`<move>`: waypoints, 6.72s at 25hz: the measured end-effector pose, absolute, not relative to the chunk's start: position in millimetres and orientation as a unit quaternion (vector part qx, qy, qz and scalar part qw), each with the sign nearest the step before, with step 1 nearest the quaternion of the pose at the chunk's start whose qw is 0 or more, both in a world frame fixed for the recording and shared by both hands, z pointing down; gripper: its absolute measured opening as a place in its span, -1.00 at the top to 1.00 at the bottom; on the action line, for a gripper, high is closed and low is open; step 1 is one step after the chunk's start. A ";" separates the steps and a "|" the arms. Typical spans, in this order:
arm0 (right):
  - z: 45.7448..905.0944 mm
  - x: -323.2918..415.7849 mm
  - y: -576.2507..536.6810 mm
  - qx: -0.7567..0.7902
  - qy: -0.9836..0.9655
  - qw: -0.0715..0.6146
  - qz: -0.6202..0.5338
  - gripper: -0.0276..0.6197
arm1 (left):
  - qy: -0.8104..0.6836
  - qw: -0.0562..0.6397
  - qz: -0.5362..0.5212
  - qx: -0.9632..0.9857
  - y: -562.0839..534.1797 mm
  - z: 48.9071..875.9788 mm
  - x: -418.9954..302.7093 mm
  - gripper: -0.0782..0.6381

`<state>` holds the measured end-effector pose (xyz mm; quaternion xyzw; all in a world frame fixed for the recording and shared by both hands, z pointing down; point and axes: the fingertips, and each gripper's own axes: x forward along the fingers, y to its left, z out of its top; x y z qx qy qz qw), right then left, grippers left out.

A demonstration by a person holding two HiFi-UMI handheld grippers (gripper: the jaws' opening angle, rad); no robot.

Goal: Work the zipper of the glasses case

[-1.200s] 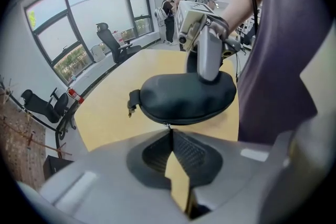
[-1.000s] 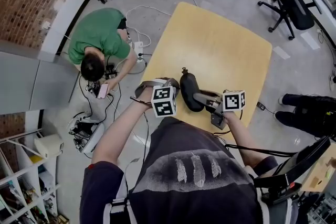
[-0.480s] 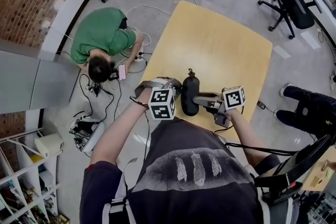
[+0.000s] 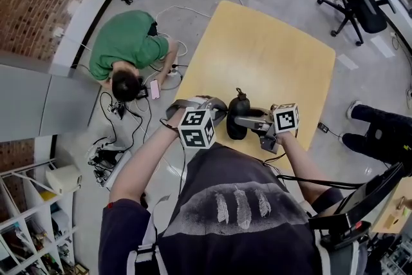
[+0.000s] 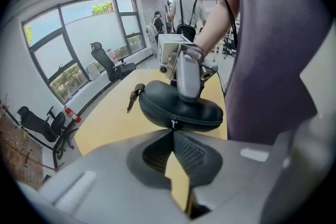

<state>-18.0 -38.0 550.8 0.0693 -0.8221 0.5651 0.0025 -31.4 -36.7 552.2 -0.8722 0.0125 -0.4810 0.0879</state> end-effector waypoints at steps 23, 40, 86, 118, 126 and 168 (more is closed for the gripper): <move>557.4 -26.1 -52.7 0.130 -0.767 -0.008 0.628 0.11 | 0.017 0.068 -0.505 -0.861 -36.0 564.3 -38.8 0.78; 563.1 -7.3 -88.4 0.213 -0.703 -0.080 0.674 0.10 | 0.061 -0.047 -0.470 -0.879 -7.4 579.3 -46.6 0.78; 594.9 9.8 -102.6 0.269 -0.648 -0.094 0.706 0.11 | 0.132 -0.067 -0.474 -0.868 -3.0 601.4 -49.9 0.40; 599.5 -25.2 -80.4 0.204 -0.717 0.035 0.665 0.11 | 0.042 -0.046 -0.489 -0.870 11.7 617.4 -33.4 0.54; 611.3 -15.8 -84.4 0.240 -0.712 0.050 0.658 0.10 | 0.032 -0.019 -0.512 -0.858 19.3 623.6 -39.6 0.78; 638.3 -5.8 -95.8 0.293 -0.695 0.039 0.656 -0.46 | 0.200 -0.168 -0.499 -0.826 -7.5 653.4 -62.1 0.41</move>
